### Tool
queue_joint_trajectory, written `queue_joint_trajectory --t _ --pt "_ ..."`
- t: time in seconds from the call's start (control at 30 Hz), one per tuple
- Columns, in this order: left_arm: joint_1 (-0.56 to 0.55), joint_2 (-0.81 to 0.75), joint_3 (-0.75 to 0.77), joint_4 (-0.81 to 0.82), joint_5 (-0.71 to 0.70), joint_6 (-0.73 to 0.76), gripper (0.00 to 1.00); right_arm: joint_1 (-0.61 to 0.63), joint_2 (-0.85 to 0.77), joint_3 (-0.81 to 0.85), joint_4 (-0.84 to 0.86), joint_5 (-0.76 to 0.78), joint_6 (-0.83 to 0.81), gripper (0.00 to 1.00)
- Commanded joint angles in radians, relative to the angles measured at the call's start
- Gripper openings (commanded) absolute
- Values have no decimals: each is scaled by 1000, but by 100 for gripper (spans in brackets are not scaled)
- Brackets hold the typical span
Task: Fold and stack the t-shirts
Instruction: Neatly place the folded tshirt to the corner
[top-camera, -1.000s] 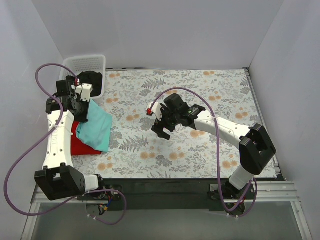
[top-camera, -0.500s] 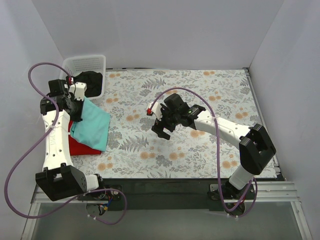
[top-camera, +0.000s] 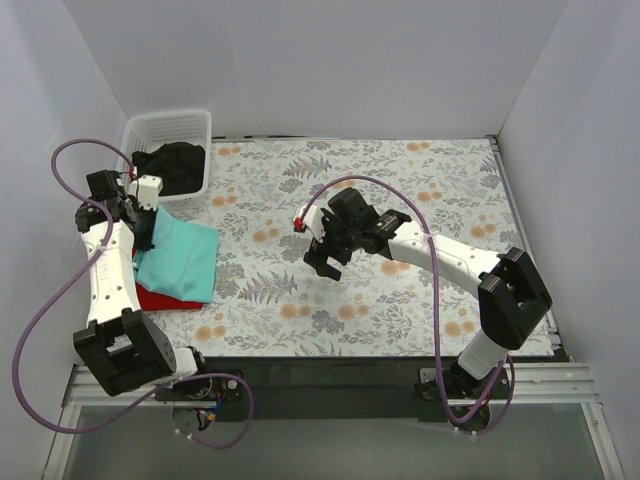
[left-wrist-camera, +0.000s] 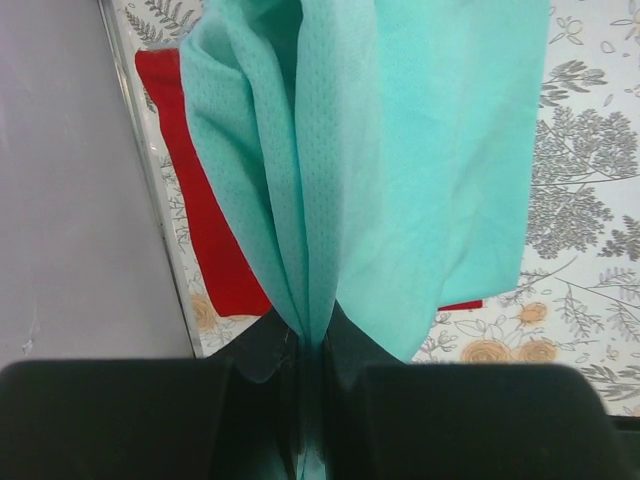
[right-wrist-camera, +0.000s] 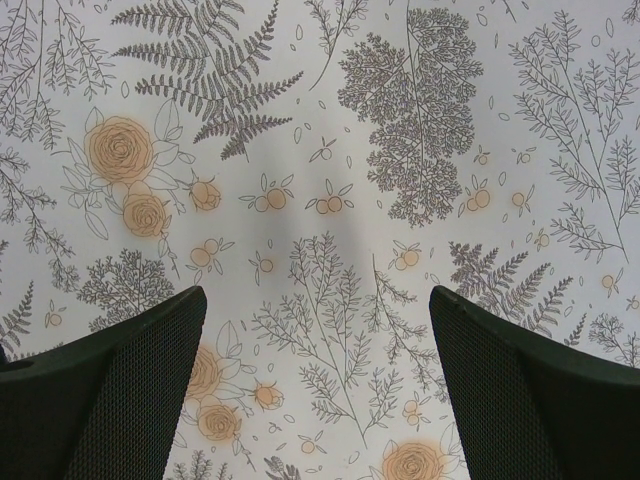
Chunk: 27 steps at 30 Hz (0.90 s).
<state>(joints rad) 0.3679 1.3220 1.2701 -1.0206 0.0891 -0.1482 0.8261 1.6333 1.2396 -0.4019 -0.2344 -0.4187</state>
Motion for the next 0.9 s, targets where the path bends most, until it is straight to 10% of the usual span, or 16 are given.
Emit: queue_joint_trajectory --t 0.0,0.87 --pt "34 3 -23 77 11 56 0 5 -1 -3 -11 7 1 98" --pt "160 141 -241 458 -63 274 0 4 46 20 -41 14 1 98"
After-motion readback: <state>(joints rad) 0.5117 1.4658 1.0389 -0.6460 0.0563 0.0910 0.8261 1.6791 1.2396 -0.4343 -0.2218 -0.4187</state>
